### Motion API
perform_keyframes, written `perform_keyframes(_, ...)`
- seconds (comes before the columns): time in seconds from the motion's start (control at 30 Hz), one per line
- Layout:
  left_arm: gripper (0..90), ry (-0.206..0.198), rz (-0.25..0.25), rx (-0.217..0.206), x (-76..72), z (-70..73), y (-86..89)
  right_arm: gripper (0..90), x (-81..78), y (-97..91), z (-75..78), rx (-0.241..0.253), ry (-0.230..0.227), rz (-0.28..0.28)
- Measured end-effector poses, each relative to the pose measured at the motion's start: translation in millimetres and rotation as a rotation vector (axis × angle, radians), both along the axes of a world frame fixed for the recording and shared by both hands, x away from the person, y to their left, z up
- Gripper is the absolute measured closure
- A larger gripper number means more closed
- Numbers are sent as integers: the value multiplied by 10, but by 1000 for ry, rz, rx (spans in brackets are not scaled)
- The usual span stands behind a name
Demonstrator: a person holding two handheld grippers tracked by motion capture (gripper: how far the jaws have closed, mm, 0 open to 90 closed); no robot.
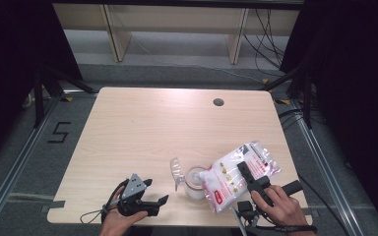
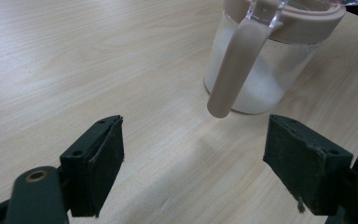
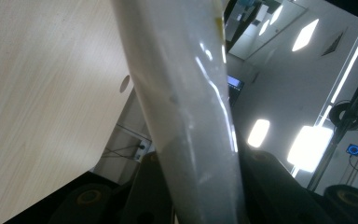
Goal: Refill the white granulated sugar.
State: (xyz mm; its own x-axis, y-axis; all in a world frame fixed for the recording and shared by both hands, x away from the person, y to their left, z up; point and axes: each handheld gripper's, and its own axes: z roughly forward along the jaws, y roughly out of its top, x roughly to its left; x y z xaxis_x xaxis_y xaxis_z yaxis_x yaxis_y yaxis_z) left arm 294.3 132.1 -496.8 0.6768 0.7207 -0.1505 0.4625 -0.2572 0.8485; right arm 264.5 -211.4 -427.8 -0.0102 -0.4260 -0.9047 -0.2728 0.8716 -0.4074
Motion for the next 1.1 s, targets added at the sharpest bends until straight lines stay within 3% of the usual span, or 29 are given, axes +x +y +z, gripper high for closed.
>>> perform_keyframes(0.33,195,-1,2,-1,-1,-1,-1,800,26,-18,-9,12,-2,27)
perform_keyframes(0.4,195,1,0,1,0,0,1,800,16,-22,-6,10,25,-11)
perform_keyframes(0.53,195,1,0,0,0,0,0,801,21,-32,-15,25,33,-16)
perform_keyframes(0.57,195,1,1,-1,0,0,0,800,36,-42,-37,52,4,24)
perform_keyframes(0.67,195,1,1,-1,0,0,0,801,44,-44,-32,48,8,30)
perform_keyframes(0.73,195,1,1,-1,0,0,0,801,34,-35,-9,18,32,-4)
perform_keyframes(1.1,195,-8,-5,9,4,2,4,801,39,-35,-18,26,41,-2)
